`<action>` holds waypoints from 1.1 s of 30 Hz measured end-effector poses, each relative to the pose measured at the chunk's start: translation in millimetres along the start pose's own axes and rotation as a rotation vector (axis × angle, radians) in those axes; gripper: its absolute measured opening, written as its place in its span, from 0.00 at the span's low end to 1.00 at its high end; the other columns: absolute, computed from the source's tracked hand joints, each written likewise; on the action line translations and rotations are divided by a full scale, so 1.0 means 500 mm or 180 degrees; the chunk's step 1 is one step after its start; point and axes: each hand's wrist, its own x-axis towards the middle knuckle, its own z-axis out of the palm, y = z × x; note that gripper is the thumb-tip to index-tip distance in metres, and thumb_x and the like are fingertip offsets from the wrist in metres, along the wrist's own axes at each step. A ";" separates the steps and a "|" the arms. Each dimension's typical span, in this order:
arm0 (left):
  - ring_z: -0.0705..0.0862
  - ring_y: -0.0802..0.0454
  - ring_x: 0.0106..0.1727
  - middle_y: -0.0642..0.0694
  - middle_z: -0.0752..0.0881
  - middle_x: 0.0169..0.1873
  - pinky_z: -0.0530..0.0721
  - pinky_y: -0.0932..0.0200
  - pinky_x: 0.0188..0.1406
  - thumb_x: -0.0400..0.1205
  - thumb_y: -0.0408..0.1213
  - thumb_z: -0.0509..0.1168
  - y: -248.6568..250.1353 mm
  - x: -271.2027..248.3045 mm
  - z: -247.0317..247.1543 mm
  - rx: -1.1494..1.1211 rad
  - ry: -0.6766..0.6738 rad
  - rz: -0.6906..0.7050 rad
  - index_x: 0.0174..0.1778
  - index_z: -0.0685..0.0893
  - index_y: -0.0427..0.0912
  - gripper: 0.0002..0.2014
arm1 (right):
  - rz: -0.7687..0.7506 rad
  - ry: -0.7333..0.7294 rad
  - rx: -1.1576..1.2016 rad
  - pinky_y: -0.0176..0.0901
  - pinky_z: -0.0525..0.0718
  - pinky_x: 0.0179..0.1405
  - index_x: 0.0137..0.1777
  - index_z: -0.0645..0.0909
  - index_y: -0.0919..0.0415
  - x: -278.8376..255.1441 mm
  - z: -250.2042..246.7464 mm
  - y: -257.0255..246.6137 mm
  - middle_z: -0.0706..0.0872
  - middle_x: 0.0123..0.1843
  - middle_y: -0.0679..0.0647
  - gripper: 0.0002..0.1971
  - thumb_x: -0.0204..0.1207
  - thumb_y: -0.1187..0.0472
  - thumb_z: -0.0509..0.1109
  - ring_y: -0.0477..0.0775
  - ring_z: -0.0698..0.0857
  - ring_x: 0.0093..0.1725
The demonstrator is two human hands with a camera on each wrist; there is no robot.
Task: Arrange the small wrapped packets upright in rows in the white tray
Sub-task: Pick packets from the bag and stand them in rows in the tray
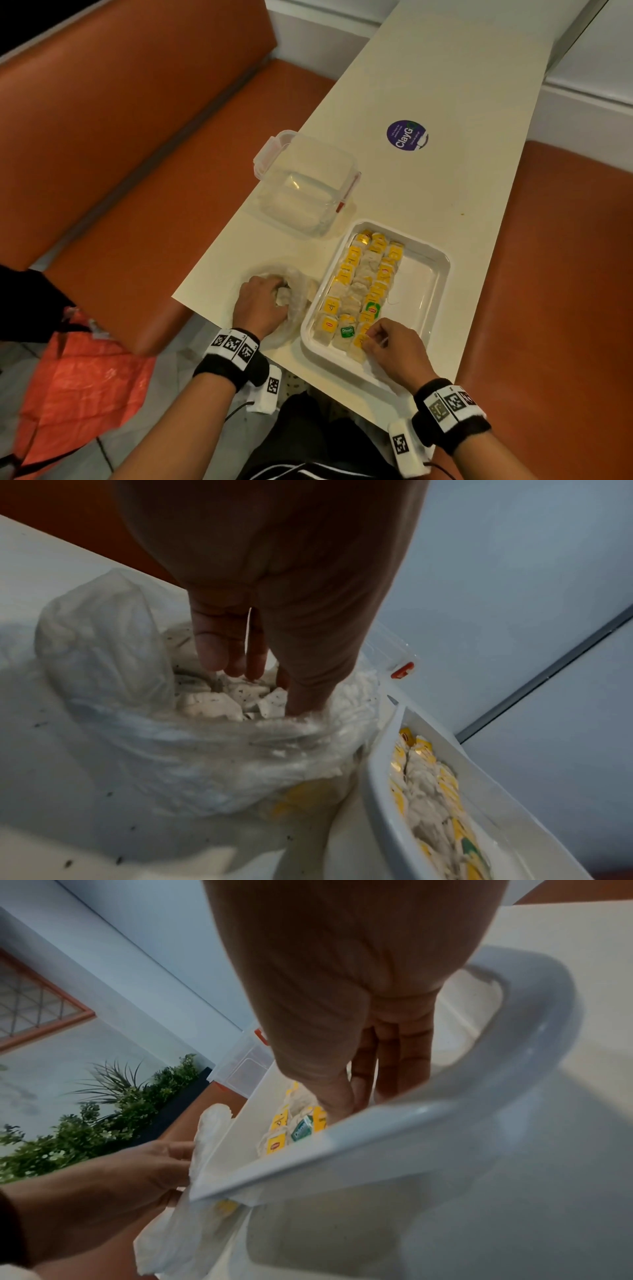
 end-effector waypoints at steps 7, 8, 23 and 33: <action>0.75 0.40 0.72 0.45 0.77 0.69 0.81 0.48 0.65 0.77 0.37 0.73 0.017 0.006 0.007 0.0170 0.0063 -0.0013 0.66 0.85 0.56 0.21 | -0.0040 0.0096 0.0006 0.37 0.81 0.44 0.50 0.82 0.46 0.001 0.007 -0.006 0.85 0.48 0.44 0.16 0.69 0.54 0.85 0.42 0.83 0.45; 0.75 0.40 0.72 0.45 0.76 0.70 0.82 0.48 0.64 0.77 0.36 0.74 0.019 0.006 0.008 0.0143 0.0063 -0.0022 0.66 0.85 0.55 0.21 | -0.0047 0.0059 -0.0002 0.36 0.81 0.44 0.50 0.81 0.46 0.001 0.008 -0.006 0.85 0.48 0.44 0.16 0.69 0.55 0.86 0.43 0.83 0.45; 0.87 0.43 0.63 0.45 0.85 0.62 0.87 0.46 0.62 0.79 0.39 0.75 0.022 0.018 -0.005 -0.0145 0.0004 -0.0123 0.64 0.87 0.49 0.17 | -0.0191 0.0239 0.0055 0.28 0.72 0.39 0.52 0.84 0.45 0.004 -0.028 -0.026 0.85 0.50 0.39 0.14 0.71 0.52 0.84 0.37 0.82 0.45; 0.89 0.51 0.47 0.51 0.92 0.47 0.88 0.60 0.41 0.78 0.33 0.78 0.020 -0.032 -0.066 -0.1987 0.0346 -0.0879 0.52 0.94 0.47 0.09 | -0.0205 0.0335 0.0252 0.34 0.76 0.41 0.49 0.84 0.41 -0.003 -0.054 -0.031 0.86 0.49 0.39 0.12 0.72 0.51 0.84 0.40 0.85 0.43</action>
